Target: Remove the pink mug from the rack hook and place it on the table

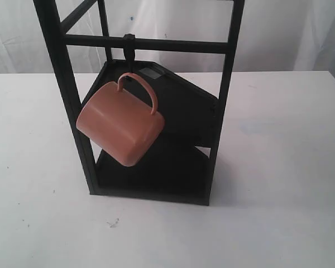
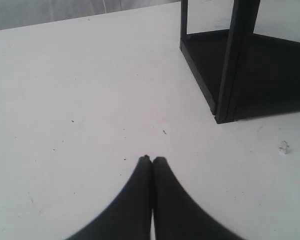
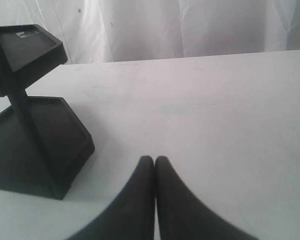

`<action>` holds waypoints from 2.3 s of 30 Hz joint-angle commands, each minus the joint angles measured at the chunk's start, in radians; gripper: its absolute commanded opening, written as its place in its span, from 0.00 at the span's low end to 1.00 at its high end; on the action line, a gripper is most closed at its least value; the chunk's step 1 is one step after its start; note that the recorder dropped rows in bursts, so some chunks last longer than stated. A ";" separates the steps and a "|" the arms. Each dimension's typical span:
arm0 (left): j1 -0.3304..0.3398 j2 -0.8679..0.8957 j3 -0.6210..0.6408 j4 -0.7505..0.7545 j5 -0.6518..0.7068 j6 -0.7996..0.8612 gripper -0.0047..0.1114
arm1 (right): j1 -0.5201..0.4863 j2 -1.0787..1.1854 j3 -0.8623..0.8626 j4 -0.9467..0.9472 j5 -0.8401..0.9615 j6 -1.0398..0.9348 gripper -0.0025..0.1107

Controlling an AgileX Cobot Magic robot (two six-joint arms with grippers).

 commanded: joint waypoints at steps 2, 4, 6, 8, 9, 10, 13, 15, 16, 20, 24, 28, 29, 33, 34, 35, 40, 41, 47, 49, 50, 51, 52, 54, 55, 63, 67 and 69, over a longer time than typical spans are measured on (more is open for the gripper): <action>0.001 0.000 0.004 -0.003 0.003 0.002 0.04 | -0.009 -0.006 0.005 0.000 -0.006 0.004 0.02; 0.001 0.000 0.004 -0.003 0.003 0.002 0.04 | -0.009 -0.006 0.005 0.000 -0.006 0.004 0.02; 0.001 0.000 0.004 -0.003 0.003 0.002 0.04 | -0.009 -0.006 0.005 0.000 -0.006 0.004 0.02; 0.001 0.000 0.004 -0.003 0.003 0.002 0.04 | -0.009 -0.006 0.005 0.000 -0.006 0.004 0.02; 0.001 0.000 0.004 -0.003 0.003 0.002 0.04 | -0.009 -0.006 0.005 0.000 -0.006 0.004 0.02; 0.001 0.000 0.004 -0.003 0.003 0.002 0.04 | -0.009 -0.006 0.005 0.000 -0.006 0.004 0.02; 0.001 0.000 0.004 -0.007 -0.023 0.008 0.04 | -0.009 -0.006 0.005 0.000 -0.006 0.004 0.02; -0.001 0.000 0.004 -0.099 -0.067 -0.066 0.04 | -0.009 -0.006 0.005 0.000 -0.006 0.004 0.02; -0.001 0.000 0.004 -0.156 -0.082 -0.109 0.04 | -0.009 -0.006 0.005 0.000 -0.006 0.004 0.02; -0.001 0.000 0.004 -0.229 -0.175 -0.191 0.04 | -0.009 -0.006 0.005 0.000 -0.006 0.004 0.02; -0.001 0.000 0.004 -0.299 -0.222 -0.369 0.04 | -0.009 -0.006 0.005 0.000 -0.006 0.004 0.02; -0.024 0.000 -0.103 -0.290 -0.017 -0.340 0.04 | -0.009 -0.006 0.005 0.000 -0.006 0.004 0.02; -0.040 0.000 -0.158 -0.307 0.061 -0.270 0.04 | -0.009 -0.006 0.005 0.000 -0.006 0.004 0.02; -0.080 0.014 -0.340 -0.478 0.293 0.039 0.04 | -0.009 -0.006 0.005 0.000 -0.006 0.004 0.02; -0.089 0.034 -0.380 -0.512 0.361 0.097 0.04 | -0.009 -0.006 0.005 0.000 -0.006 0.004 0.02; -0.091 0.077 -0.434 -0.536 0.437 0.145 0.04 | -0.009 -0.006 0.005 0.000 -0.006 0.004 0.02; -0.091 0.318 -0.614 -0.470 0.701 0.255 0.04 | -0.009 -0.006 0.005 0.000 -0.004 0.004 0.02; -0.091 0.373 -0.647 -0.465 0.720 0.280 0.04 | -0.009 -0.006 0.005 0.000 -0.004 0.004 0.02; -0.091 0.640 -0.783 -0.466 0.718 0.419 0.24 | -0.009 -0.006 0.005 0.000 -0.004 0.004 0.02; -0.091 0.695 -0.813 -0.476 0.687 0.465 0.41 | -0.009 -0.006 0.005 0.000 -0.006 0.004 0.02; -0.091 0.719 -0.822 -0.476 0.665 0.485 0.51 | -0.009 -0.006 0.005 0.000 -0.006 0.004 0.02; -0.091 0.740 -0.826 -0.479 0.647 0.508 0.60 | -0.009 -0.006 0.005 0.000 -0.006 0.004 0.02; -0.091 0.760 -0.829 -0.487 0.628 0.529 0.68 | -0.009 -0.006 0.005 0.000 -0.006 0.004 0.02; -0.091 0.798 -0.829 -0.507 0.591 0.571 0.75 | -0.009 -0.006 0.005 0.000 -0.006 0.004 0.02; -0.091 0.812 -0.829 -0.518 0.585 0.598 0.74 | -0.009 -0.006 0.005 0.000 -0.006 0.004 0.02; -0.091 0.867 -0.773 -0.946 0.558 1.130 0.73 | -0.009 -0.006 0.005 0.000 -0.004 0.013 0.02; -0.091 0.867 -0.708 -1.085 0.461 1.271 0.73 | -0.009 -0.006 0.005 0.000 -0.004 0.013 0.02; -0.091 0.867 -0.669 -1.143 0.411 1.325 0.73 | -0.009 -0.006 0.005 0.000 -0.004 0.013 0.02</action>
